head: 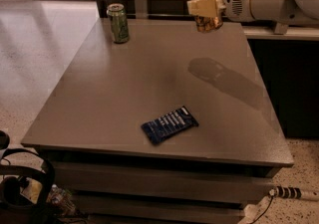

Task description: Place orange can upright

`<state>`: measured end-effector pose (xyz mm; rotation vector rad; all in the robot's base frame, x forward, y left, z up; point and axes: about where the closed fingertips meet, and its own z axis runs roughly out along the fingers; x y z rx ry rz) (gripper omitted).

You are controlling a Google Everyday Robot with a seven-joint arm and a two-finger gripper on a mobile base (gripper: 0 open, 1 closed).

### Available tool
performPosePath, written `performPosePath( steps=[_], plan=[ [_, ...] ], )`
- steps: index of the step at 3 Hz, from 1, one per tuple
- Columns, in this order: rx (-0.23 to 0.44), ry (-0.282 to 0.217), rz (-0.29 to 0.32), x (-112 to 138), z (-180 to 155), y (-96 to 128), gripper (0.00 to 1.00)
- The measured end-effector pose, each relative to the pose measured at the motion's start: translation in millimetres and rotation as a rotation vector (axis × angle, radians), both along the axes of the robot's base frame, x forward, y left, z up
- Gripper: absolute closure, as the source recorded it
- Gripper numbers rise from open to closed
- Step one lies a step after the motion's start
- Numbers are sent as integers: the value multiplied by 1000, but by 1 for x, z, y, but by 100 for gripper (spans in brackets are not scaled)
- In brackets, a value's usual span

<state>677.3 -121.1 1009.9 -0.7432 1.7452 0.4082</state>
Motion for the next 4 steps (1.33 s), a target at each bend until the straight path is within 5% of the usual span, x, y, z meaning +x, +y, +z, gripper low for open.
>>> performPosePath(
  steps=[1,2,3,4],
  plan=[
    [-61,-82,104,5,9,22,100],
    [-88,-107,130,5,11,26,100],
    [-91,-126,137,3,10,28,100],
    [-21,-178,190,22,-8,44,100]
  ],
)
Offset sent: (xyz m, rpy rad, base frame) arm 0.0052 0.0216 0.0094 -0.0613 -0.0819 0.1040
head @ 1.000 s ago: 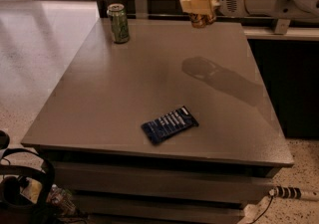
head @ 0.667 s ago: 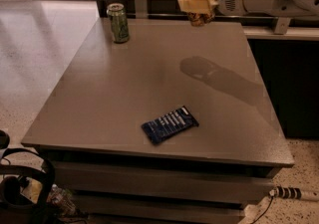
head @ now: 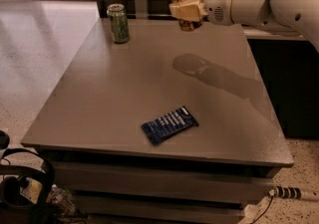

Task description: Place orange can upright

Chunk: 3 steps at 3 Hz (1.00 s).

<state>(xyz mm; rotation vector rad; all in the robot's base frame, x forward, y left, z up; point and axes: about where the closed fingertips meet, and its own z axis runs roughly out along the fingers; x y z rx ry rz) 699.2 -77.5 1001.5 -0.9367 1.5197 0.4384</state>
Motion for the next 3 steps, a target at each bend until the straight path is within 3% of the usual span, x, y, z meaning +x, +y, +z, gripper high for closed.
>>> performPosePath(
  steps=[1,3],
  plan=[
    [40,2,54,15,-26,13,100],
    [90,42,83,23,-66,21,100]
  ],
)
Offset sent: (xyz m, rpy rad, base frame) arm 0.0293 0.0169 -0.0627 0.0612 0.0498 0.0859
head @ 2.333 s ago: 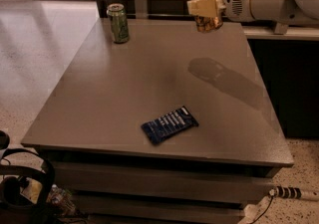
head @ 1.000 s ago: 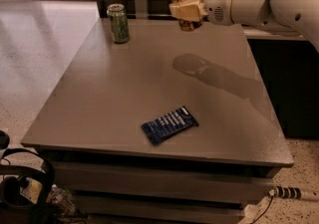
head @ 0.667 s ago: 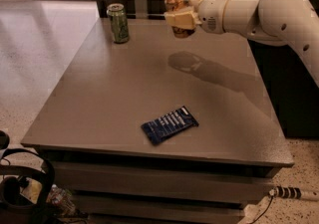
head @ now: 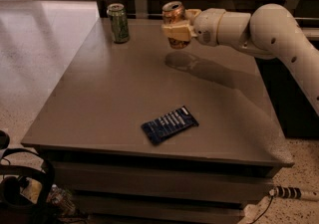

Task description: Place orange can upright

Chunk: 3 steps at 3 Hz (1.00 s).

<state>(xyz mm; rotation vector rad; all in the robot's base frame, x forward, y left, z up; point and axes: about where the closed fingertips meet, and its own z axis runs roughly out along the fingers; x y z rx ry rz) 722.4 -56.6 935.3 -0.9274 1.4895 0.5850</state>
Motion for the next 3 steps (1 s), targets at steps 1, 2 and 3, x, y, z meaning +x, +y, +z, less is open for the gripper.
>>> performPosePath(
  steps=[1,2,3],
  plan=[
    [28,1,6,0,-10,3,100],
    [44,2,18,-10,-15,11,100],
    [59,24,29,-20,-20,16,100]
  ],
)
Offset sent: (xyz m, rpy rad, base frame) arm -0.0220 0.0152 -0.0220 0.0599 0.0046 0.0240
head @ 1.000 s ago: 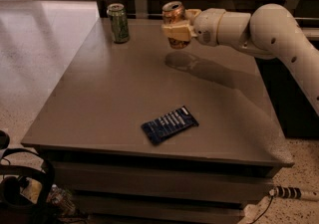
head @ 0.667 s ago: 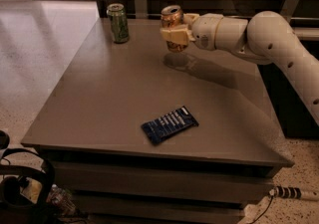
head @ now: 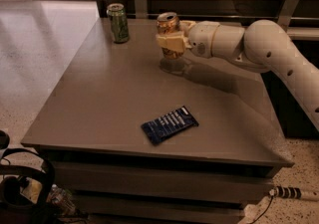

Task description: Place orange can upright

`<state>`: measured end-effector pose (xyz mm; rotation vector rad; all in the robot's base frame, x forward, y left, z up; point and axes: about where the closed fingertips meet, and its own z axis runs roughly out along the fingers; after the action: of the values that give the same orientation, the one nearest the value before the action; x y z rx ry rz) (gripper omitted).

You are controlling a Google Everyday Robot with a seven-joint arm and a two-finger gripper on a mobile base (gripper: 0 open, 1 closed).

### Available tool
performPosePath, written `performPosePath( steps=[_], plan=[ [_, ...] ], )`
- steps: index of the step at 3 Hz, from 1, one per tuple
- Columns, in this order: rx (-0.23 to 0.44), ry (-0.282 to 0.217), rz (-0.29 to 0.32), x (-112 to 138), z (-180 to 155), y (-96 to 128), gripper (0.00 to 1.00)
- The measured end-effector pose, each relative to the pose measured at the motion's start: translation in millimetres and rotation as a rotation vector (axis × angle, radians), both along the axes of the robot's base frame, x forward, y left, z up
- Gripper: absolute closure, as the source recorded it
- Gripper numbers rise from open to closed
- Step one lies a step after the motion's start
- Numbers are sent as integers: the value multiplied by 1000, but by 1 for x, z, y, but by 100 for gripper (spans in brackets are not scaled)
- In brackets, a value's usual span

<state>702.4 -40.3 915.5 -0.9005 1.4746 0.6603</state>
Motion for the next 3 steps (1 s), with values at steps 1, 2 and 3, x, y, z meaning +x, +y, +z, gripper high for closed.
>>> performPosePath(
  steps=[1,2,3],
  plan=[
    [39,18,20,-7,-6,7,100],
    [95,34,51,-12,-15,18,100],
    [117,47,55,-16,-23,22,100]
  ],
)
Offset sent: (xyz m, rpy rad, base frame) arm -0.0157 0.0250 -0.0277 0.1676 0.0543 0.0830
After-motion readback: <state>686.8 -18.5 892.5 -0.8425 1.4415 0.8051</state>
